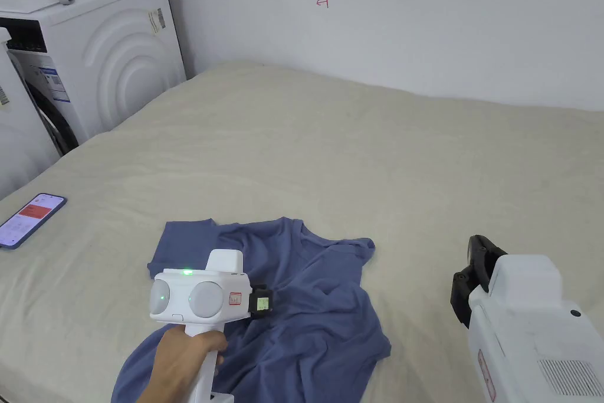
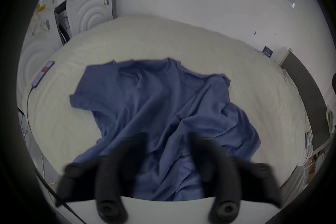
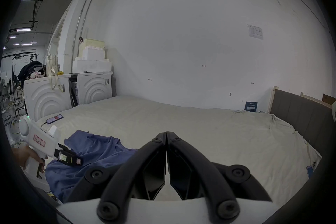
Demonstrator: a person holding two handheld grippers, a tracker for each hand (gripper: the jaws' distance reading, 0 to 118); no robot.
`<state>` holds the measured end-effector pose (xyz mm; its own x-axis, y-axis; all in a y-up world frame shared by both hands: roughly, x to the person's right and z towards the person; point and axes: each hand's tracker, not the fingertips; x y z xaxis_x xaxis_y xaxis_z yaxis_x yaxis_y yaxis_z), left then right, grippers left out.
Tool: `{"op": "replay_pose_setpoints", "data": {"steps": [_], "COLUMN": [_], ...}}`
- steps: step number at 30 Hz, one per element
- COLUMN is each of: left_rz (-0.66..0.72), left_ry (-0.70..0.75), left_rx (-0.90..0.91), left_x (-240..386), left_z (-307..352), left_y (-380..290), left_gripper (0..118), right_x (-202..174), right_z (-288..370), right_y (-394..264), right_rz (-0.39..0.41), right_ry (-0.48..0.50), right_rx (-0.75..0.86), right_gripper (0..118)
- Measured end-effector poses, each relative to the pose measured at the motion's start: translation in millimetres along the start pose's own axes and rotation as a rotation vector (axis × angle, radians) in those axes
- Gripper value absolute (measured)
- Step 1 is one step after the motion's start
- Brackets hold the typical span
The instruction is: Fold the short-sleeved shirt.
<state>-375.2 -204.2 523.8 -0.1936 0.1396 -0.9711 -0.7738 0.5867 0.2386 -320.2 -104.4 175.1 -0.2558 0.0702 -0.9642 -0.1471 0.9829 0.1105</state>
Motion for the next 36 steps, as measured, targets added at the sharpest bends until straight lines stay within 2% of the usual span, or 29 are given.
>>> {"op": "replay_pose_setpoints", "data": {"steps": [1,2,3,7,11,12,13,15,17,19,20,21,22,27,32,36], "left_rz": [-0.010,-0.012,-0.014,-0.043,-0.059,-0.054,-0.049,-0.040,0.007,-0.010,-0.025,-0.033,-0.038,-0.068,-0.113,-0.213], "left_ry": [-0.006,0.004,0.017,0.088,0.091,0.094,0.094,0.074,0.055,0.069,0.064,0.053,0.053,0.065,0.044,0.031], "left_rx": [-0.049,-0.052,-0.051,-0.088,-0.133,-0.144,-0.160,-0.181,-0.201,-0.182,-0.181,-0.176,-0.174,-0.110,0.017,0.088], "left_x": [0,0,1,2,3,2,2,2,4,9,11,14,17,22,40,71], "left_z": [-7,-12,-16,-31,-45,-49,-53,-57,-57,-54,-54,-53,-53,-37,5,32], "left_y": [2,2,2,5,6,6,6,4,2,1,1,0,-1,3,41,71], "left_gripper": [97,106,109,109,108,103,93,65,63,53,40,13,6,1,1,1], "right_x": [1,2,3,7,9,10,11,13,16,19,21,23,25,40,60,79], "right_z": [-1,-1,-2,-3,-3,-3,-3,-1,0,1,1,2,3,11,19,30], "right_y": [0,-1,-1,-3,-5,-5,-6,-6,-6,-7,-6,-6,-6,-3,3,7], "right_rz": [0.000,-0.001,-0.001,0.002,0.006,0.006,0.006,0.005,0.006,0.009,0.010,0.010,0.008,0.000,-0.006,-0.008], "right_ry": [-0.004,-0.007,-0.010,-0.016,-0.020,-0.021,-0.022,-0.026,-0.029,-0.034,-0.035,-0.038,-0.040,-0.058,-0.085,-0.122], "right_rx": [-0.003,-0.006,-0.008,-0.018,-0.026,-0.027,-0.028,-0.028,-0.028,-0.029,-0.030,-0.032,-0.031,-0.023,-0.009,0.013], "right_gripper": [0,0,0,0,0,0,0,0,0,0,0,0,0,0,0,0]}}
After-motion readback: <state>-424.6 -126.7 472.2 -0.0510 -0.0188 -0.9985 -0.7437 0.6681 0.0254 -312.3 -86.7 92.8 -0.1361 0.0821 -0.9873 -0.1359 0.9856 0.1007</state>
